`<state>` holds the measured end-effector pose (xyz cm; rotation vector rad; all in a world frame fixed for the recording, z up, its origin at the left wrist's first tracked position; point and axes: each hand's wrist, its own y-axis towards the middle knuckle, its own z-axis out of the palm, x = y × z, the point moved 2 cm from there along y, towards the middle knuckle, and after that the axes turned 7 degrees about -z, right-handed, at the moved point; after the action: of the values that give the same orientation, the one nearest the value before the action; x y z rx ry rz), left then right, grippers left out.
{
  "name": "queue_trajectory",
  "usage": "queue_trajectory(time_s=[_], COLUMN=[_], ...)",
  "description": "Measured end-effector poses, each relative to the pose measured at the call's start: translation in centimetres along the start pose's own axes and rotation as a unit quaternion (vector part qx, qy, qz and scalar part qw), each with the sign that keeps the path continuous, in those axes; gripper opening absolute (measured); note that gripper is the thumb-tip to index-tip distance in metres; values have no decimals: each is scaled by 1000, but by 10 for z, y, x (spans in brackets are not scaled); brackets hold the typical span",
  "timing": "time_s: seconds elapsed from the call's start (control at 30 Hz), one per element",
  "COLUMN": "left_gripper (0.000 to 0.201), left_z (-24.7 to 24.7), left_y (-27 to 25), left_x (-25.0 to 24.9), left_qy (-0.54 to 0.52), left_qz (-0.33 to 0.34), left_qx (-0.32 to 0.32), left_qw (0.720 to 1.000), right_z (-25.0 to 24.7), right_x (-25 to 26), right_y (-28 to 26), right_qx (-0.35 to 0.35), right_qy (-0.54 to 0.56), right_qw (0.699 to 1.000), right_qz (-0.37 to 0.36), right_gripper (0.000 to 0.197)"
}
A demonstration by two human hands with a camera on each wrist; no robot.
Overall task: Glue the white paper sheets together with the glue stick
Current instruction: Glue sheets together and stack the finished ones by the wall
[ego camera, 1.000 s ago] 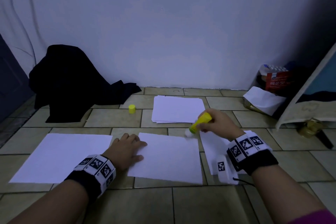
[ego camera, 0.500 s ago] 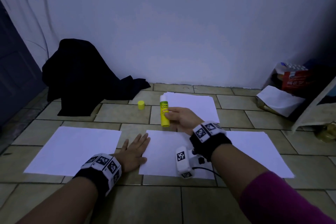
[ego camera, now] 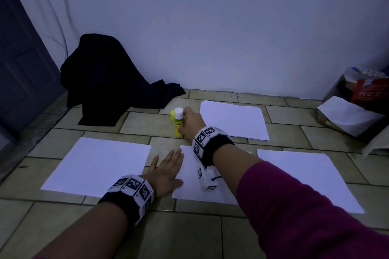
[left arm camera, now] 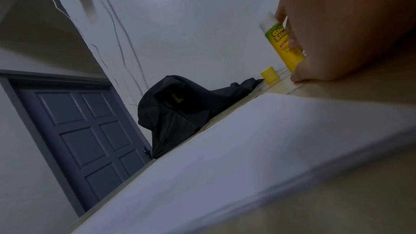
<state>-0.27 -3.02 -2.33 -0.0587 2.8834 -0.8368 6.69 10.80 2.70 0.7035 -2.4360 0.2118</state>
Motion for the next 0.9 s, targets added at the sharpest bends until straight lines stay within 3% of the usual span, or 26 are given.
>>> queue_trajectory(time_s=[0.1,0.23,0.33,0.47,0.57,0.63,0.8,0.9], left_gripper=[77,77,77,76,75,75,73,73], left_z=[-1,-2,-2,-2,-3,-5,-8,-7], left_y=[-1,-1,-1,0,-2,-3,-5,-5], left_x=[0,0,1,4,4,2,-2,-2], left_qy=[2,-1,2,13,13,13,-8,-20], left_qz=[-2,0,2,6,4,3,-8,-8], left_qx=[3,10,17,23,26,28,37,32], left_qw=[1000,1000,1000,1000,1000,1000,999,999], right_z=[2,-5,-28,-70,-97,-109,-120,-114], right_x=[1,-5,-13,-45,-81,-103,-147,-167], right_y=[3,-2,-20,-59,-87,-106,-163,-186], right_qx=[5,19,5,37,49,93,203,222], right_qy=[-10,53,98,57,-8,-80,-172,-205], right_qw=[1000,998,995,998,996,984,930,913], right_qz=[0,21,14,19,76,131,253,275], right_gripper=[37,59,56,51,54,66,120,133])
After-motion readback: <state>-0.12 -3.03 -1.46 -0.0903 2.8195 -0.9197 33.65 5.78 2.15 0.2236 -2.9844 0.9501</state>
